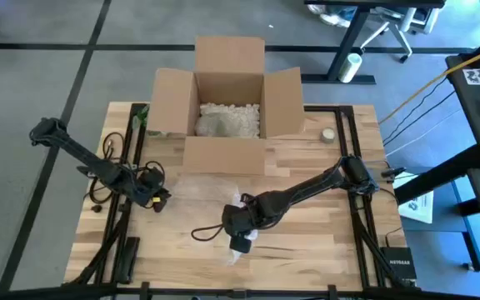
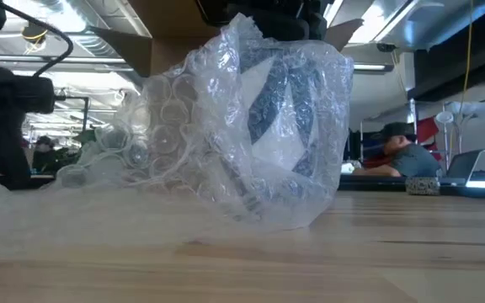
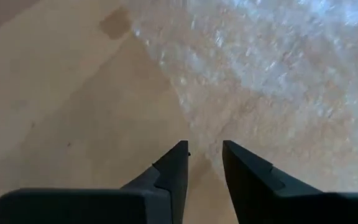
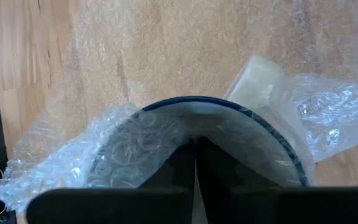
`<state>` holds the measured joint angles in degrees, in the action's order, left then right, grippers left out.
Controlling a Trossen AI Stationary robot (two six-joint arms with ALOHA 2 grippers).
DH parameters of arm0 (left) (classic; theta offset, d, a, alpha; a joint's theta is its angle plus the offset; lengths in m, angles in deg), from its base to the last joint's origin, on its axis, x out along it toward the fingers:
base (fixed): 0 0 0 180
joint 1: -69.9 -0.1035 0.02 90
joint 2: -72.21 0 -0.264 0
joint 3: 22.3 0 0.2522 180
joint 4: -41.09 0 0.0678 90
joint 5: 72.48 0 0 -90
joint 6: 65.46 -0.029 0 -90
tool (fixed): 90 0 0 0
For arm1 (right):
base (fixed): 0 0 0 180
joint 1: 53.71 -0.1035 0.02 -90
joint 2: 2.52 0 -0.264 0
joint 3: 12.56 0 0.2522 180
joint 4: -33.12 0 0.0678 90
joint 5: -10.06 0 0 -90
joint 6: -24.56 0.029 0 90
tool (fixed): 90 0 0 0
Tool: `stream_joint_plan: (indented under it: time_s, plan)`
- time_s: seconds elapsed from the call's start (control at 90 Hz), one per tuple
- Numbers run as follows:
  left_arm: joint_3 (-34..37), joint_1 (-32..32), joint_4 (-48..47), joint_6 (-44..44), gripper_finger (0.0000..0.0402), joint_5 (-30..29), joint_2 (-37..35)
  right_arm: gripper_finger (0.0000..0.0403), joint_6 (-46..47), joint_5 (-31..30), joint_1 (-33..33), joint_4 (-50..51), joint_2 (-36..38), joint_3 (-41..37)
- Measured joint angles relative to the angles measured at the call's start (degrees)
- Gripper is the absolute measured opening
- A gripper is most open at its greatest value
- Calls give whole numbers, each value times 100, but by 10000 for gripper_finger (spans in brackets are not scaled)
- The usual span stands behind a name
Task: Wrap mug
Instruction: Wrap the blue mug with the bubble wrap
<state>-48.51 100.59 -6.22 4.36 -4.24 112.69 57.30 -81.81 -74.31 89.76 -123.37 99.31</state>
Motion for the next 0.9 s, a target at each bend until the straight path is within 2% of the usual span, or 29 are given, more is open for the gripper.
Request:
stream_joint_plan:
  time_s: [0.111,0.211,0.278,0.367,0.6,0.789,0.9]
  plan:
    - [2,0,36,157,73,217,305,0,0,0,0,0,0,0]
    - [1,-2,278,149,41,326,556,0,0,0,0,0,0,0]
    - [4,4,759,-7,14,507,731,0,0,0,0,-2,0,0]
    - [11,-2,1469,-253,3,647,1005,0,0,0,0,-2,0,0]
    - [9,0,3388,-800,0,813,2077,0,0,0,0,-51,0,0]
    - [9,-81,5366,-1797,0,722,2762,0,0,4,0,-146,0,0]
    - [9,-235,6092,-2271,0,717,3021,0,0,4,0,-146,0,0]
